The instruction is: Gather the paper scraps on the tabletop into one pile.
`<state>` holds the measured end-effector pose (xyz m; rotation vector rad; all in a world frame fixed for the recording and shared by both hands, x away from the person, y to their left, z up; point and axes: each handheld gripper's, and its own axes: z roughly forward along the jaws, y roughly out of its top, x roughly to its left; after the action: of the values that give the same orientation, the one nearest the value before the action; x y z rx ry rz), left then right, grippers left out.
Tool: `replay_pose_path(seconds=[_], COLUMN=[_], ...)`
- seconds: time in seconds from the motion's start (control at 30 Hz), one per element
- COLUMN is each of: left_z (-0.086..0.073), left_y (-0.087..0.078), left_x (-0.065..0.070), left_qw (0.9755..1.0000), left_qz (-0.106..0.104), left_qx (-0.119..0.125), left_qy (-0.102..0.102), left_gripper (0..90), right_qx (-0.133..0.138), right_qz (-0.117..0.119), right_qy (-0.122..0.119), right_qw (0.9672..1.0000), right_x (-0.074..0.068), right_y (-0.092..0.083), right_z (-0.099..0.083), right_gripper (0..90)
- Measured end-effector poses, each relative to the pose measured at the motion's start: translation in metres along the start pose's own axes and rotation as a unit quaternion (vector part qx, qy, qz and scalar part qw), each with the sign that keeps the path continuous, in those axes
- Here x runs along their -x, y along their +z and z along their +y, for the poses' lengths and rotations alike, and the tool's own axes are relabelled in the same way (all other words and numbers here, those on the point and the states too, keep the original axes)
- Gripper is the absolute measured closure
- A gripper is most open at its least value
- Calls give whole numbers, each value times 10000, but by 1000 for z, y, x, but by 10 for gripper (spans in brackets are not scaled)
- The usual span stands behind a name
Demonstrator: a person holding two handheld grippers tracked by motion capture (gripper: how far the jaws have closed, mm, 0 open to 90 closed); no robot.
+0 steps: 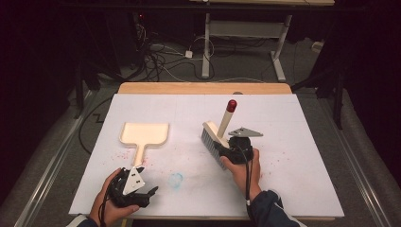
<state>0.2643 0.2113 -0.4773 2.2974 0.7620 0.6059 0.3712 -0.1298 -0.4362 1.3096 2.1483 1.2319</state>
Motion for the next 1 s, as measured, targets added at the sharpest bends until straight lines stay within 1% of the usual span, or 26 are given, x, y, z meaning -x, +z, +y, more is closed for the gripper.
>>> replay_pose_path(seconds=[0.03, 0.07, 0.1, 0.17, 0.23, 0.27, 0.3, 0.33, 0.37, 0.4, 0.43, 0.47, 0.5, 0.53, 0.57, 0.6, 0.67, 0.7, 0.73, 0.77, 0.83, 0.87, 0.9, 0.93, 0.97, 1.0], left_z=[0, 0, 0, 0, 0, 0, 0, 0, 0, 0, 1, 1, 0, 0, 0, 0, 0, -1, -1, 0, 0, 0, 0, 0, 1, 1], left_y=[0, 1, 1, 1, 2, 2, 2, 2, 3, 3, 3, 3, 3, 4, 4, 4, 4, 4, 3, 3, 3, 4, 4, 4, 4, 4], left_x=[0, 0, 1, 0, 0, 0, -1, -1, -1, -1, -1, -1, -1, -1, -2, -1, -1, -1, -1, -1, 0, 0, 0, 0, 0, 1], left_qw=[10000, 10000, 10000, 10000, 10000, 10000, 10000, 10000, 10000, 10000, 10000, 10000, 9999, 10000, 10000, 10000, 10000, 10000, 10000, 10000, 10000, 10000, 10000, 10000, 9999, 10000], left_qz=[-1, -5, -41, -16, -33, -35, -38, -38, -46, -49, -48, -50, -86, -59, -56, -57, -57, -60, -60, -55, -55, -62, -62, -58, -60, -62], left_qx=[-5, -19, -39, -31, -42, -34, -37, -44, -51, -61, -58, -50, -76, -62, -68, -50, -47, -45, -44, -40, -36, -42, -42, -45, -62, -49], left_qy=[3, 5, -31, 16, 18, 9, 7, 15, 10, 28, 32, 23, -24, 18, 27, -4, 2, 5, 11, 12, 18, 31, 31, 37, 56, 46], left_gripper=[208, 208, 208, 208, 208, 208, 208, 208, 208, 208, 208, 208, 208, 208, 208, 208, 208, 208, 208, 208, 208, 208, 208, 208, 208, 208], right_qx=[83, 114, 114, 201, 251, 251, 260, 282, 282, 324, 297, 297, 247, 133, 83, 69, 118, 118, 87, 62, 34, 55, 55, 43, 43, 42], right_qz=[60, 83, 83, 127, 265, 265, 309, 301, 301, 260, 207, 207, 219, 220, 189, 112, -52, -52, -121, -184, -245, -309, -309, -367, -367, -393], right_qy=[-32, -93, -93, -159, -213, -213, -250, -290, -290, -310, -322, -322, -293, -205, -206, -209, -203, -203, -99, -107, 25, 31, 31, 103, 103, 138], right_qw=[9999, 9999, 9999, 9996, 9991, 9991, 9989, 9987, 9987, 9987, 9988, 9988, 9990, 9995, 9996, 9997, 9997, 9997, 9998, 9998, 9997, 9995, 9995, 9993, 9993, 9991], right_x=[-1, -2, -2, -6, -11, -11, -13, -20, -20, -23, -29, -29, -31, -35, -36, -35, -33, -33, -27, -23, -13, -9, -9, 0, 0, 3], right_y=[-4, -6, -6, -8, -4, -4, -1, 9, 9, 15, 29, 29, 36, 50, 55, 60, 62, 62, 62, 60, 55, 51, 51, 43, 43, 39], right_z=[4, 7, 7, 12, 20, 20, 22, 27, 27, 29, 29, 29, 28, 24, 22, 20, 20, 20, 21, 20, 18, 16, 16, 14, 14, 13], right_gripper=[675, 675, 675, 675, 675, 675, 675, 675, 675, 675, 675, 675, 675, 675, 675, 675, 675, 675, 675, 674, 674, 674, 674, 674, 674, 674])
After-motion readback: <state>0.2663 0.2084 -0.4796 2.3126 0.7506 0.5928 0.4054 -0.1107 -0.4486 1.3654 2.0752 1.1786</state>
